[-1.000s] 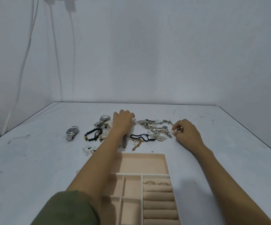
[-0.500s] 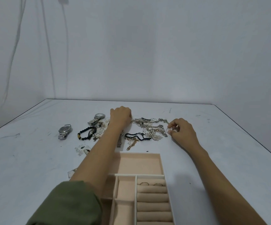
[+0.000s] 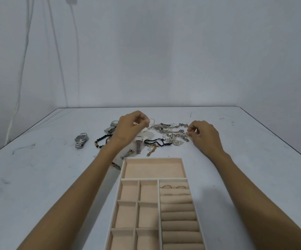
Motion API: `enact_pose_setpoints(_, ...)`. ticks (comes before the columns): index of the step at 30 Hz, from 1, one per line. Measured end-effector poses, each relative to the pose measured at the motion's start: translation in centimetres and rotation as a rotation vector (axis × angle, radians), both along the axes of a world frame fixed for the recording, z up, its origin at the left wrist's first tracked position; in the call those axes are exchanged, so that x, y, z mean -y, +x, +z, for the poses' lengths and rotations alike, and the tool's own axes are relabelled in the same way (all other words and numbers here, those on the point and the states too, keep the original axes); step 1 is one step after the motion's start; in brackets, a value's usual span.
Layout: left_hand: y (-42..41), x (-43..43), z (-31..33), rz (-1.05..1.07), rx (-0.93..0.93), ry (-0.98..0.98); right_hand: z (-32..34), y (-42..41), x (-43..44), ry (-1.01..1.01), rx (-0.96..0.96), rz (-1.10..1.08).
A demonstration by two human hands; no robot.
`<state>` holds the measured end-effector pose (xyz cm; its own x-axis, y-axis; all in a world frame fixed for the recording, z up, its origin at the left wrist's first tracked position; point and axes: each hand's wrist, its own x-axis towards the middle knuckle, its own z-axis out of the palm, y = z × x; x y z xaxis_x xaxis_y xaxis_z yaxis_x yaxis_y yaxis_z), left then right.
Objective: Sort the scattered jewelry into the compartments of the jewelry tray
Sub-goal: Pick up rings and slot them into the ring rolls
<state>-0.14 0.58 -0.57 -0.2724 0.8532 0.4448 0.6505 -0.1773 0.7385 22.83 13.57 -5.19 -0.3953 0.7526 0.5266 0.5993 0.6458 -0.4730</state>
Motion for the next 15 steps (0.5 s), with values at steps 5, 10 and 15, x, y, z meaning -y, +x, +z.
enact_pose_setpoints(5,2.8,6.4,0.1,-0.095,0.044,0.088,1.1,0.6,1.5,-0.016,-0.199,0.014)
enact_pose_setpoints(10,4.5,9.7,0.1,-0.198,0.081,0.102,5.4,1.4,5.4,-0.179,-0.446,0.166)
enact_pose_setpoints(15,5.1,11.2,-0.8,-0.228,0.086,0.086,6.4,2.6,12.6,-0.354,-0.418,0.356)
